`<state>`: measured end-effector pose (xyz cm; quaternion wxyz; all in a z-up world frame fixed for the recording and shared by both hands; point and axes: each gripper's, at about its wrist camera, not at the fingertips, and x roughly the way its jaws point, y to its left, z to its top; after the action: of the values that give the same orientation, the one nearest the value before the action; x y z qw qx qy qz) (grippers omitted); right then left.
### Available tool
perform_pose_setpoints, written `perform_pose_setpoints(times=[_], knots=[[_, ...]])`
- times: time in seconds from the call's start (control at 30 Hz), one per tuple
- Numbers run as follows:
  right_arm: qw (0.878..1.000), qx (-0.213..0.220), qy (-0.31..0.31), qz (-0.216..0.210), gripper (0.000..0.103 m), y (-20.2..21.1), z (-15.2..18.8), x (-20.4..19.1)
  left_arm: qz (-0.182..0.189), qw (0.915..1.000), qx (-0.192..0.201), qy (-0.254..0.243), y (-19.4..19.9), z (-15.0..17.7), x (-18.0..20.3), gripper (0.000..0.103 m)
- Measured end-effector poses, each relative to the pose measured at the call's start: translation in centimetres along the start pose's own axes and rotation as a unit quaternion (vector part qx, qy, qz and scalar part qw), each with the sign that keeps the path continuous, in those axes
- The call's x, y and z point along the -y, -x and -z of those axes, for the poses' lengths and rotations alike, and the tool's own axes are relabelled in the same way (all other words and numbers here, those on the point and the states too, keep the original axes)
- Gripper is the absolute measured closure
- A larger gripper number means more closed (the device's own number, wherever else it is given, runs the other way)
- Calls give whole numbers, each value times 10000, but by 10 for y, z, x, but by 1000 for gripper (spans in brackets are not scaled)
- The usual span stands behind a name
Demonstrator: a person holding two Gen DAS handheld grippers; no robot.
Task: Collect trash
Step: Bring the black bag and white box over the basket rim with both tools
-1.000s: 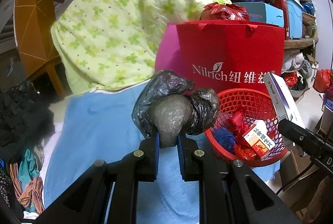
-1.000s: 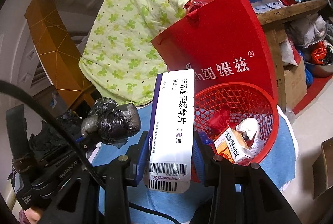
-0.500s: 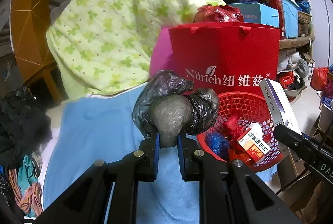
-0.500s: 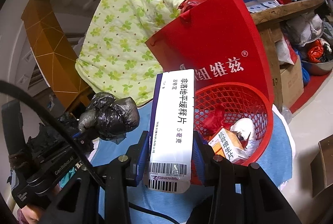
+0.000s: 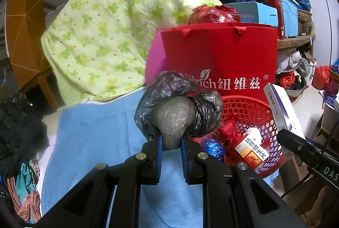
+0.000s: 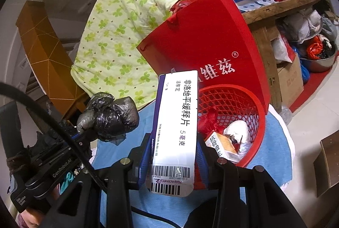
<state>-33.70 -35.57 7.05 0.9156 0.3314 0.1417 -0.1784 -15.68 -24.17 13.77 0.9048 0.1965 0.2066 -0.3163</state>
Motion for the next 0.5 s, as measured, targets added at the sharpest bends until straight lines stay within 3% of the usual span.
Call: perform_pose_setpoints(times=[0.5], knots=[[9998,11,-153,124,61,-2,1,18,122,9998,-135,-100,-12,4,12,86]])
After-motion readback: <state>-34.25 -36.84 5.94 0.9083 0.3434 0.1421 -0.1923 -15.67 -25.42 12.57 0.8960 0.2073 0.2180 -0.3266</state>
